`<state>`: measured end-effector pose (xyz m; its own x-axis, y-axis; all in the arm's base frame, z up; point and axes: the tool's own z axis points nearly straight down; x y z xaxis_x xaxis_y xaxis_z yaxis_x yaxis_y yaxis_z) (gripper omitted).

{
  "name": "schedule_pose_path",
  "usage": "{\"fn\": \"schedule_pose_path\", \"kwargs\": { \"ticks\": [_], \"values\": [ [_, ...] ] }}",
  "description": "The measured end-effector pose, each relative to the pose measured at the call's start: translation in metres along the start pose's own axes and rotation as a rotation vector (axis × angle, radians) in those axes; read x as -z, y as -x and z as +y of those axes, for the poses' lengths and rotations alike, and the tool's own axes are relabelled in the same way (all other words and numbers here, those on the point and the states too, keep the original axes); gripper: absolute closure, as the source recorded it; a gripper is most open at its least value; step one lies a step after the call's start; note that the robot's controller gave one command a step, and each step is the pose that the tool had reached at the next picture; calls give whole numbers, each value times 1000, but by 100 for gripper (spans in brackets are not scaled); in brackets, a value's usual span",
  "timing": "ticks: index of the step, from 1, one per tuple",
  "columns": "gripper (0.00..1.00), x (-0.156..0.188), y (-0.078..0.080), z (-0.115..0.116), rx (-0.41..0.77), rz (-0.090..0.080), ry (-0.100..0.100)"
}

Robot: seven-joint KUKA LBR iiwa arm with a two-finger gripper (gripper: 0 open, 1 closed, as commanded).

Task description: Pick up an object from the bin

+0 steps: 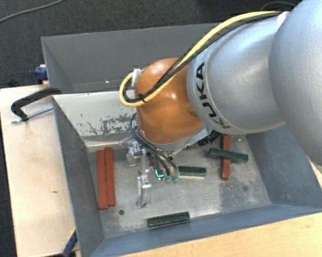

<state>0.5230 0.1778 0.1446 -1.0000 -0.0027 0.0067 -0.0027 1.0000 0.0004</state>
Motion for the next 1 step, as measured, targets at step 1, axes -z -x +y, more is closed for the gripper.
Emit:
{"fn": "schedule_pose_path", "kwargs": {
  "ticks": [1],
  "values": [
    [0,0,-17,1,186,-6,0]
  ]
}}
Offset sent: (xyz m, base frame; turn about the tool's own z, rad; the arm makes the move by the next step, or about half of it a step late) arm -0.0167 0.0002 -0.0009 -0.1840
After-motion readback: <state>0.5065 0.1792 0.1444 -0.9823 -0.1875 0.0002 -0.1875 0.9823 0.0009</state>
